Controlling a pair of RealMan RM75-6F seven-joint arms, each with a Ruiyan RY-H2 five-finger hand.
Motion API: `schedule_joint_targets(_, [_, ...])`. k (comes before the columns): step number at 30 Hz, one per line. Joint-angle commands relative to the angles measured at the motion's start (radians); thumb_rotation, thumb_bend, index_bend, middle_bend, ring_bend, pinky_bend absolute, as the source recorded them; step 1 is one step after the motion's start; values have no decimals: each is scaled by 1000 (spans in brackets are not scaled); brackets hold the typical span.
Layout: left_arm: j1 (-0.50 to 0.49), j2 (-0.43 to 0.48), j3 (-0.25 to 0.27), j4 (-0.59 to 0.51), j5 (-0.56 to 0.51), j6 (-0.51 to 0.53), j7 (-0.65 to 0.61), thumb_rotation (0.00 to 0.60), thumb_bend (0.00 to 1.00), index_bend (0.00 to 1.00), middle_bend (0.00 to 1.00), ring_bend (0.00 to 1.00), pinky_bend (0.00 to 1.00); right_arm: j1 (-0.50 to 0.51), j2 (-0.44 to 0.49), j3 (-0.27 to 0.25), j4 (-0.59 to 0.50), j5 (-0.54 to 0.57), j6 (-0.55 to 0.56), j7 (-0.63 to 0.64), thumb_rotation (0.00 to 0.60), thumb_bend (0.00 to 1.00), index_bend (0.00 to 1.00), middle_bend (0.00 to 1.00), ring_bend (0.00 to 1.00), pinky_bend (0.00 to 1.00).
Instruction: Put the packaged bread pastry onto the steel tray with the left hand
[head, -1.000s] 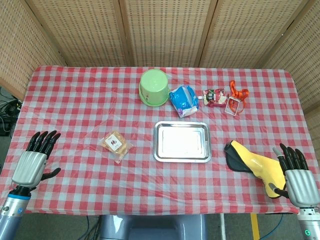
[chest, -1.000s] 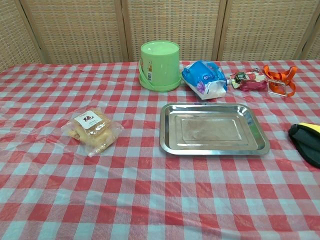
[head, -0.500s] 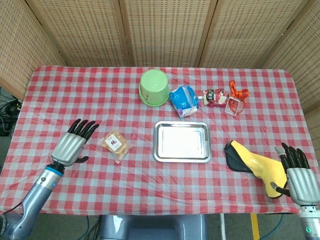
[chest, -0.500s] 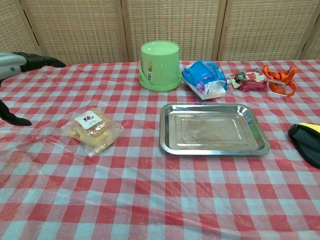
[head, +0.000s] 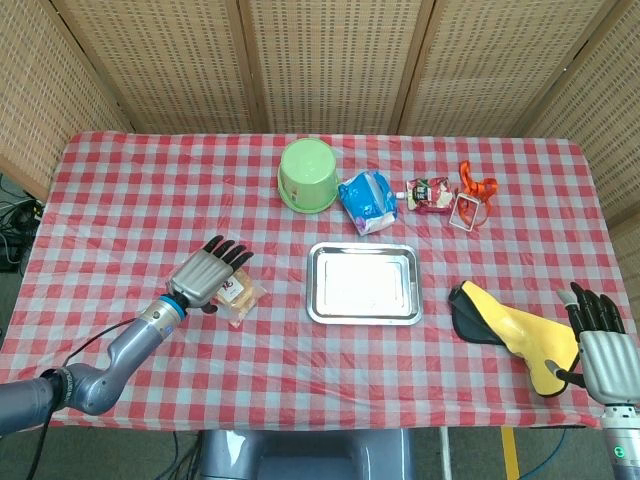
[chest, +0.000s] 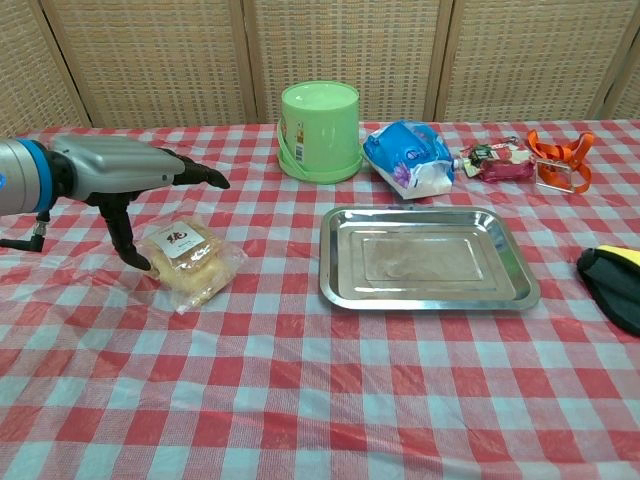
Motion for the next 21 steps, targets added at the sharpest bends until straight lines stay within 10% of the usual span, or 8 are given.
schedule_joint_targets(1, [-42, -37, 8, 46, -66, -25, 26, 600, 126, 28, 0, 0, 0, 1, 1, 3, 6, 9, -5, 9, 600, 89, 54, 0, 0, 0])
schedule_joint_targets(11, [-89, -86, 58, 115, -130, -34, 45, 600, 152, 187, 2, 1, 17, 3, 2, 5, 20, 18, -15, 30, 600, 90, 55, 0, 0, 0])
schedule_joint_targets(16, [-83, -125, 65, 141, -94, 5, 23, 600, 325, 459, 246, 246, 249, 4, 2, 4, 19, 11, -12, 29, 600, 89, 59, 0, 0, 0])
schedule_joint_targets(21, [-58, -128, 76, 129, -10, 75, -10, 600, 370, 516, 294, 290, 295, 3, 3, 3, 16, 11, -11, 30, 600, 90, 60, 0, 0, 0])
